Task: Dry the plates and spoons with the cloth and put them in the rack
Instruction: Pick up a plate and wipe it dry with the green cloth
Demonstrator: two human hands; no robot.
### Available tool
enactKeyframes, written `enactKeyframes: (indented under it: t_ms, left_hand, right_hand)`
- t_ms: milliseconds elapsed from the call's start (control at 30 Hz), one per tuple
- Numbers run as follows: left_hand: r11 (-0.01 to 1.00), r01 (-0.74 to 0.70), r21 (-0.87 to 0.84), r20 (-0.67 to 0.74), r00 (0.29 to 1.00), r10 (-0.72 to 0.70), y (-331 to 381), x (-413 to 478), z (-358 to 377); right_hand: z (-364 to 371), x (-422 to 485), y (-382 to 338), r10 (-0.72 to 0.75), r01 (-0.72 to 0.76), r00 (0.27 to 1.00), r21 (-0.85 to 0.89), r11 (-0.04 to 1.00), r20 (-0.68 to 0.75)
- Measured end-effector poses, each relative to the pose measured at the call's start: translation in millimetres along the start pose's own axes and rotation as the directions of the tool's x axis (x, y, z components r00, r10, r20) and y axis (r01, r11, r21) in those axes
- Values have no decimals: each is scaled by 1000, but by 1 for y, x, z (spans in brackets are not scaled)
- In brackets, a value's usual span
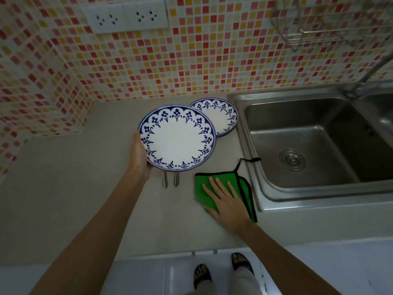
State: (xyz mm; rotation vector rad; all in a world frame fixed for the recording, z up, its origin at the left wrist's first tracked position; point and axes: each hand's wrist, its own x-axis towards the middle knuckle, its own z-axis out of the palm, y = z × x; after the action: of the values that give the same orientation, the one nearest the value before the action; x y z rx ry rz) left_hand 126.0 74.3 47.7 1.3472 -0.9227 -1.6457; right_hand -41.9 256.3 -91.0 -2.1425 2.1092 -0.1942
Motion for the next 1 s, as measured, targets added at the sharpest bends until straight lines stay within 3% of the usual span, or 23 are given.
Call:
enactKeyframes:
  t_ms: [67, 100, 133, 200, 267, 300, 333, 367, 400, 467, 533, 600, 633, 667, 733, 900, 1000]
  left_hand:
    - [1000, 6, 16, -5, 1000, -6, -1, -2, -1]
    - [999, 10, 31, -6, 1000, -10, -1, -4, -2]
    - [999, 8, 41, -4, 1000, -7, 0, -4, -2]
    - [998, 4, 56, -9, 1000, -3, 3, -6, -1]
    - [997, -9, 71, -9, 1000, 10, 6, -7, 2]
    - [997, -14, 73, -6, 1000, 15, 9, -7, 4]
    - [997, -18, 77, 1, 1000, 18, 9, -8, 5]
    - [996, -21, 81, 10, 1000, 21, 12, -10, 9]
    - [996, -26, 83, 23, 999, 24, 12, -13, 12]
    - [997, -23, 79, 60, 998, 19, 12, -20, 21]
    - [998, -9, 55, 109, 994, 3, 14, -27, 32]
    - [999, 8, 53, 158, 987, -16, 19, -32, 42]
    - [998, 14, 55, 189, 982, -24, 20, -32, 46]
    - [998, 7, 54, 212, 977, -18, 21, -34, 50]
    - [997, -4, 75, 230, 973, -13, 20, -37, 54]
    - [976, -122, 182, 283, 957, 67, 37, -50, 63]
    - [954, -186, 237, 312, 944, 107, 50, -55, 71]
  right_hand:
    - [4, 4, -2, 74, -49, 984, 157, 986, -159]
    - [2, 6, -5, 186, -115, 964, 337, 934, -188]
    - [-9, 9, -10, 335, -198, 929, 553, 809, -158]
    - [-32, 17, -15, 610, -294, 792, 899, 326, 38]
    - [-66, 29, -15, 746, -209, 629, 972, -110, 220]
    - [-83, 33, -12, 775, -133, 576, 965, -225, 260]
    - [-100, 37, -8, 793, -49, 555, 962, -269, 250]
    - [-117, 39, -7, 806, 20, 556, 966, -257, 203]
    - [-135, 42, -9, 810, 62, 578, 983, -171, 104]
    - [-166, 47, -23, 726, 109, 663, 983, 145, -181]
    - [-184, 52, -40, 462, 80, 800, 832, 549, -382]
    - [-182, 58, -54, 135, -11, 955, 427, 904, -263]
    - [-176, 60, -60, 35, -3, 990, 220, 975, -139]
    - [-170, 62, -64, -32, 37, 998, 88, 995, -58]
    - [-164, 68, -67, -67, 69, 997, 44, 997, -37]
    - [-175, 93, -43, -133, 88, 963, -192, 977, -234]
    - [-191, 108, -16, 5, -64, 946, -172, 983, -323]
